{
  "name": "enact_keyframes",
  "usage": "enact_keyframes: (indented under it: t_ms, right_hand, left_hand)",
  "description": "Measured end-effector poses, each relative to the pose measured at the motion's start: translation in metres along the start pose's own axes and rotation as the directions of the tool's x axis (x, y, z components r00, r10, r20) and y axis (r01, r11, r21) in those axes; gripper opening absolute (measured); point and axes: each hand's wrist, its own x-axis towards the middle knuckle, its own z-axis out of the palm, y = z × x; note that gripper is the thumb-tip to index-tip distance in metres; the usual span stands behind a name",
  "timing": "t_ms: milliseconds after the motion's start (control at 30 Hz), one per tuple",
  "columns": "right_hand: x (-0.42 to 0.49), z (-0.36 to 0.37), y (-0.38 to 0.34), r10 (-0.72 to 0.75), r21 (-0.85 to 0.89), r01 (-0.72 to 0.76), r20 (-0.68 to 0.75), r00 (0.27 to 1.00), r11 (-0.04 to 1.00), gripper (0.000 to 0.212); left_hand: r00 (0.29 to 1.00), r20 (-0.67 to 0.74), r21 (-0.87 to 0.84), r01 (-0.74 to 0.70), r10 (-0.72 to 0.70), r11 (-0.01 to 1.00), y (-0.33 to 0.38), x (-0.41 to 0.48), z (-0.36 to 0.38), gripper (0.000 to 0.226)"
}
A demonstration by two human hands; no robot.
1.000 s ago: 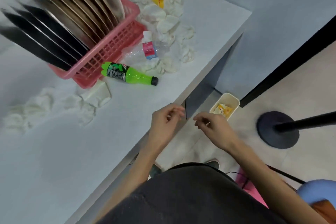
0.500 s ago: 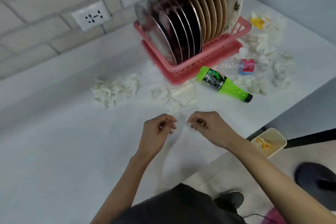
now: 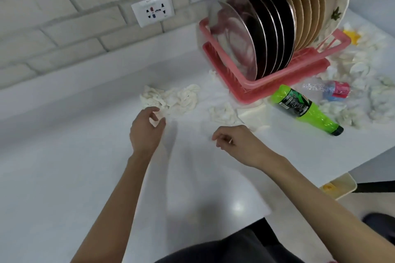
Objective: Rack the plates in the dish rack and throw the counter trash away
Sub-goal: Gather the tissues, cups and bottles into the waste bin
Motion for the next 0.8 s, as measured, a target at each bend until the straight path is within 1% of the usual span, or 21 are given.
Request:
enact_keyframes:
  t_ms: [67,100,200,267,333,400,467,567,633,667,733,800]
  right_hand:
    - [0.007,0.002,-0.001,0.003,-0.011,-0.002,0.031,1.0,1.0,0.018]
    - [0.01,0.003,-0.003,0.005,-0.014,-0.004,0.045,0.999,1.0,0.018]
    - [0.019,0.004,-0.007,0.007,-0.011,-0.006,0.047,0.999,1.0,0.018]
    - [0.025,0.005,-0.009,0.021,0.006,-0.021,0.043,0.999,1.0,0.019]
    - [0.031,0.008,-0.01,0.029,0.013,-0.03,0.054,0.998,0.999,0.019]
    - [0.037,0.011,-0.012,0.03,0.017,-0.031,0.066,0.997,0.999,0.02]
    - [0.043,0.014,-0.013,0.03,0.019,-0.031,0.067,0.997,0.999,0.021]
    - [0.051,0.018,-0.017,0.031,0.012,-0.032,0.073,0.997,0.999,0.022]
    - [0.057,0.021,-0.02,0.022,-0.001,-0.022,0.085,0.996,1.0,0.023]
    - [0.061,0.023,-0.021,0.014,-0.014,-0.013,0.092,0.996,1.0,0.023]
    - [0.07,0.029,-0.027,-0.015,-0.063,0.021,0.095,0.995,0.998,0.022]
    - [0.082,0.039,-0.035,-0.083,-0.163,0.094,0.077,0.994,0.982,0.021]
  left_hand:
    - [0.999,0.035,0.141,0.035,-0.041,0.989,-0.012,0.016,0.001,0.034]
    - [0.998,0.058,0.185,0.029,-0.04,0.982,-0.017,0.02,0.002,0.033]
    - [0.998,0.057,0.207,-0.007,-0.005,0.978,-0.023,0.023,0.001,0.016]
    - [1.0,0.016,0.148,-0.025,0.023,0.989,-0.024,0.018,-0.004,0.011]
    - [0.997,-0.031,0.035,-0.063,0.064,0.997,-0.025,0.011,-0.011,0.006]
    - [0.994,-0.056,-0.108,-0.095,0.089,0.99,-0.023,0.002,-0.02,0.01]
    - [0.998,-0.039,-0.243,-0.054,0.046,0.969,-0.021,-0.007,-0.03,0.015]
    - [1.0,-0.013,-0.35,0.022,-0.029,0.937,-0.022,-0.014,-0.041,0.014]
    - [0.998,0.002,-0.445,0.059,-0.065,0.893,-0.028,-0.016,-0.045,0.016]
    - [0.997,0.009,-0.474,0.077,-0.082,0.877,-0.031,-0.018,-0.045,0.015]
    - [0.993,0.017,-0.479,0.108,-0.114,0.871,-0.036,-0.022,-0.045,0.013]
    - [0.989,0.026,-0.47,0.138,-0.143,0.872,-0.042,-0.027,-0.044,0.012]
